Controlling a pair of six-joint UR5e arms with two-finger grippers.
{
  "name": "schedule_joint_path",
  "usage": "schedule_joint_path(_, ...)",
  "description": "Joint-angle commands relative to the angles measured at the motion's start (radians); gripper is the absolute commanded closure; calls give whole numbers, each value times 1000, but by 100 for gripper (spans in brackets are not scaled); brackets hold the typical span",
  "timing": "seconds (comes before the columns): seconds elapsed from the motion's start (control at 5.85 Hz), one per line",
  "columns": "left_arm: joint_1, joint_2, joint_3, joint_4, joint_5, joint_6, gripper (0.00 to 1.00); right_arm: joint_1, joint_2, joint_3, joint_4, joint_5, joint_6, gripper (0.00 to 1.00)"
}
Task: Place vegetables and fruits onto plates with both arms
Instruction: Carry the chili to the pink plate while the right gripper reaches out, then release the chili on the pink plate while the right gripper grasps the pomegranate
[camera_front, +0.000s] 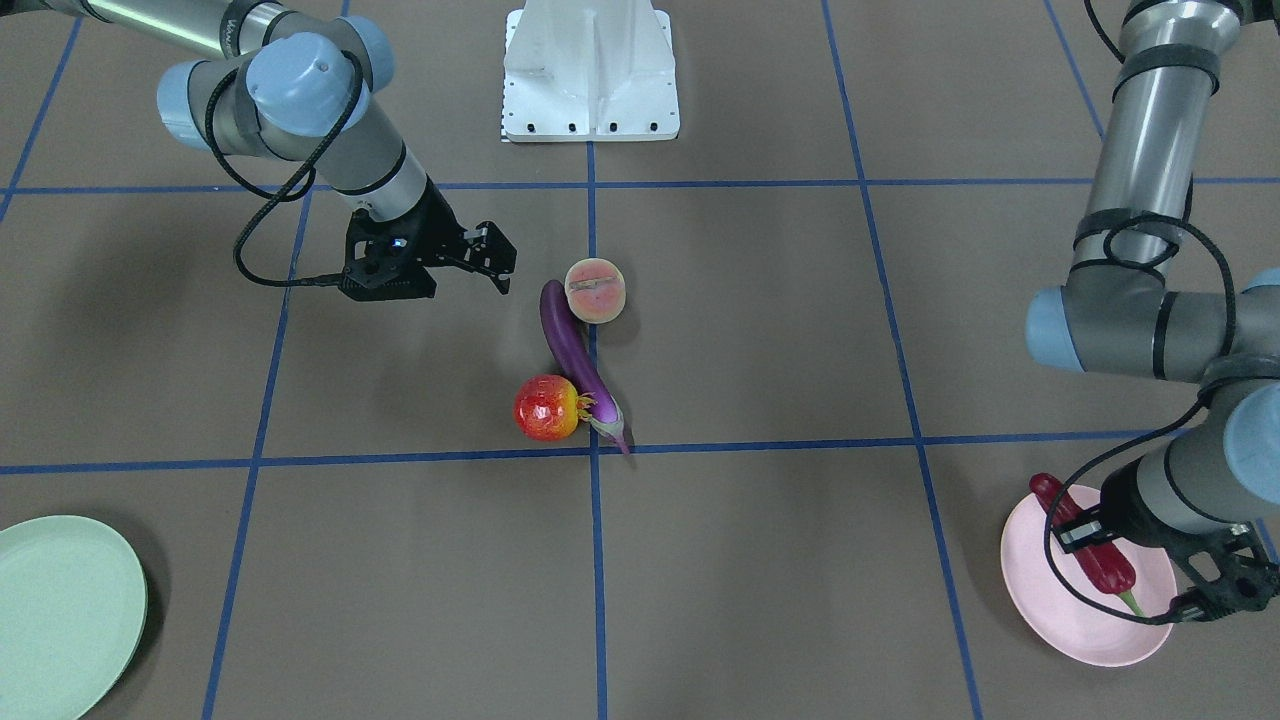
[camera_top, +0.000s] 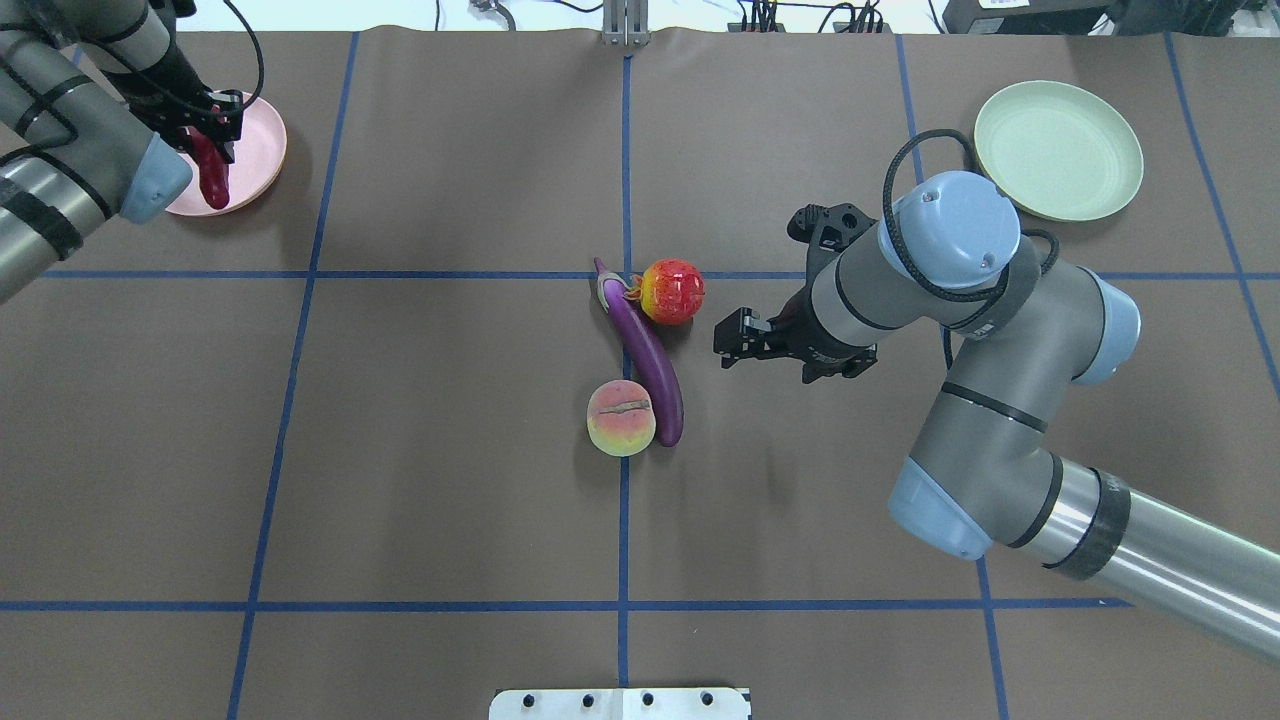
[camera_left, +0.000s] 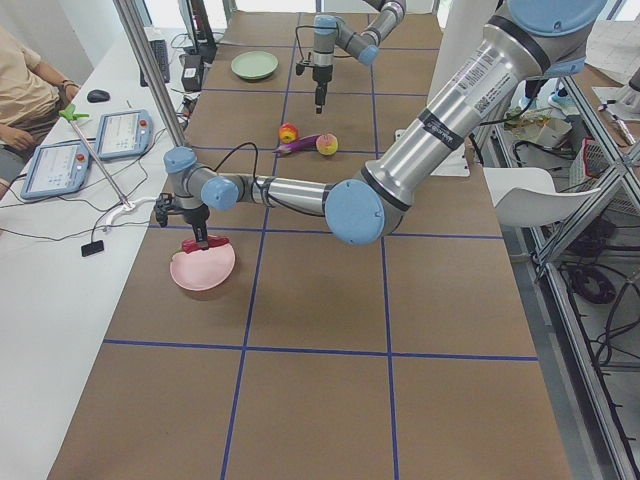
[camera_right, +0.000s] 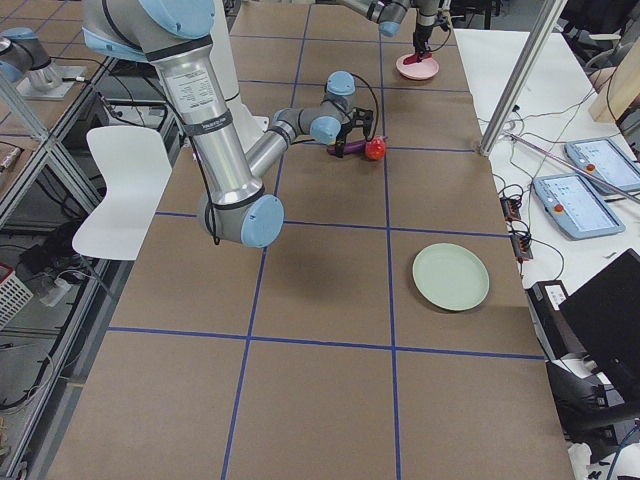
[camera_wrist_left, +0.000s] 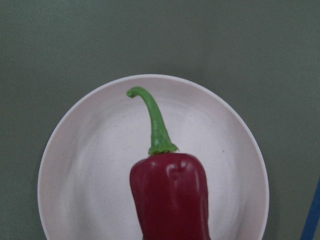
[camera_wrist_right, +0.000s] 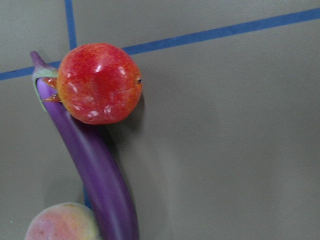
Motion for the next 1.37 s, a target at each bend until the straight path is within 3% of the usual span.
schedule_joint_path(0.0,-11,-50,123,-88,73,-81,71,-3,30,-37,0,-13,-1,0)
schedule_joint_path(0.17,-11,-55,125,-90,78,-102,38,-4,38,-57,1,-49,-6,0)
schedule_joint_path(0.34,-5,-66,118,-91,78,-137,0,0,118,-131,-2,-83,27,1)
schedule_joint_path(0.86,15,-44,50,-91,74,-28,0,40,219,-277,4,-156,88,2)
schedule_joint_path(1.2,17,-43,32,-91,72,-29,0,45,236,-376,148,-169,217,2)
